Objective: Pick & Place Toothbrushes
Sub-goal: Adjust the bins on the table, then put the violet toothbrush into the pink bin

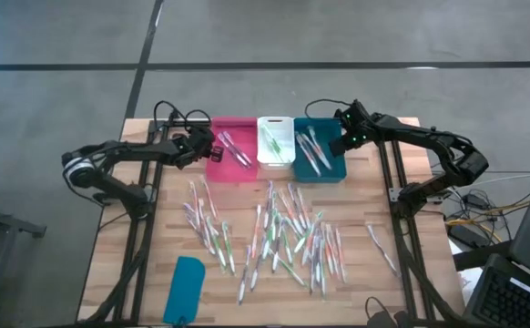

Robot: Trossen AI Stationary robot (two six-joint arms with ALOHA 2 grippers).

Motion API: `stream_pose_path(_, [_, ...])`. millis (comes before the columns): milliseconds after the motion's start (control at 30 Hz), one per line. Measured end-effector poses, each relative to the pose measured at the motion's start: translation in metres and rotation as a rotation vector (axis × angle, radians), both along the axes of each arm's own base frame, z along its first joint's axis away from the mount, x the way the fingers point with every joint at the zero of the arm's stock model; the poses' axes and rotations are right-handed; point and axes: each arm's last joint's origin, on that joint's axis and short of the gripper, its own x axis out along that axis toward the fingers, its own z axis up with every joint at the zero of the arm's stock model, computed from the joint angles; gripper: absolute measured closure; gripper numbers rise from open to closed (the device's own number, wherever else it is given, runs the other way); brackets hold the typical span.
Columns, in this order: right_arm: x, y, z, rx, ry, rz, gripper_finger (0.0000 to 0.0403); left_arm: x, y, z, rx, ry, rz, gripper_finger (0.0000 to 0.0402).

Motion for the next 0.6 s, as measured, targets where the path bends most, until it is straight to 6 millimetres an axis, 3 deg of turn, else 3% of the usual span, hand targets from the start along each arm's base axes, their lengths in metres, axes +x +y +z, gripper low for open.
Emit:
stream_pose_path(333, [0.002, -0.014, 0.024, -0.063, -0.006, -0.001, 0.0394, -0.013, -0.008, 0.037, 0.106, -0.037, 0.016, 0.0307])
stream_pose_path(600, [0.012, -0.014, 0.06, -0.103, -0.016, 0.053, 0.0394, -0.022, -0.021, 0.07, 0.145, -0.157, -0.166, 0.0307])
